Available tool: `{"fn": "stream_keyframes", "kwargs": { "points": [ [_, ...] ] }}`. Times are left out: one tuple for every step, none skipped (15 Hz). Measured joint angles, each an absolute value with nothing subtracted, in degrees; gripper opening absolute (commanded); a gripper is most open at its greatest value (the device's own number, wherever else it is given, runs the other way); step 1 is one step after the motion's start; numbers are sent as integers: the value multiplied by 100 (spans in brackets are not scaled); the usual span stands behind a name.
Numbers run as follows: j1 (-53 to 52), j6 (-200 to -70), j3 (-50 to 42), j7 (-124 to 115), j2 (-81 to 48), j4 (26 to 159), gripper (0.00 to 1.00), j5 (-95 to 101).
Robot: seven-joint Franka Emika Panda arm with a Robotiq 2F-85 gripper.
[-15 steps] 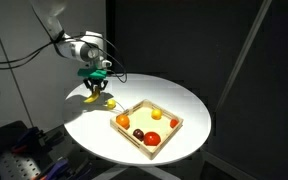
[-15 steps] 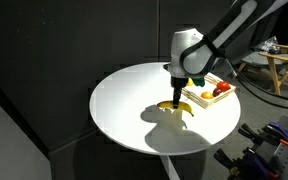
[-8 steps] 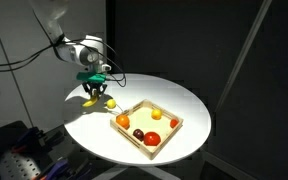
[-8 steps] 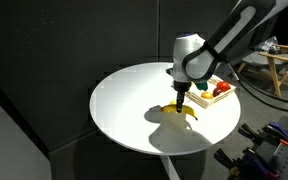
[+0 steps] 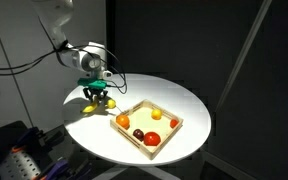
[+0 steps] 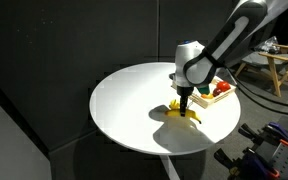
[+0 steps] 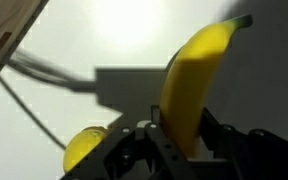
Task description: Remove the banana from the box
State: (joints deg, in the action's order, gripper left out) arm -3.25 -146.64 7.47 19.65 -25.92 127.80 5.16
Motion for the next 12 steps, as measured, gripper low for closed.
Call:
{"fn": "stream_keyframes", "kwargs": {
  "points": [
    [-325, -14664, 737, 1965, -2604, 12780, 16, 515],
    [-325, -14664, 731, 1965, -2610, 12780, 16, 515],
    [-325, -14664, 726, 1965, -2614, 12780, 16, 516],
    [-325, -14664, 723, 1965, -2616, 12780, 16, 516],
    [-325, -14664, 721, 1965, -2616, 12780, 16, 516],
    [-325, -14664, 720, 1965, -2616, 12780, 16, 516],
    [-325, -14664, 719, 1965, -2616, 12780, 16, 516],
    [-325, -14664, 718, 1965, -2616, 12780, 35, 516],
    [-325, -14664, 717, 1965, -2616, 12780, 66, 516],
    [-325, -14664, 716, 1965, -2616, 12780, 66, 516],
    [-325, -14664, 715, 1964, -2616, 12780, 72, 516],
    [-325, -14665, 714, 1963, -2616, 12779, 78, 516]
  ]
}}
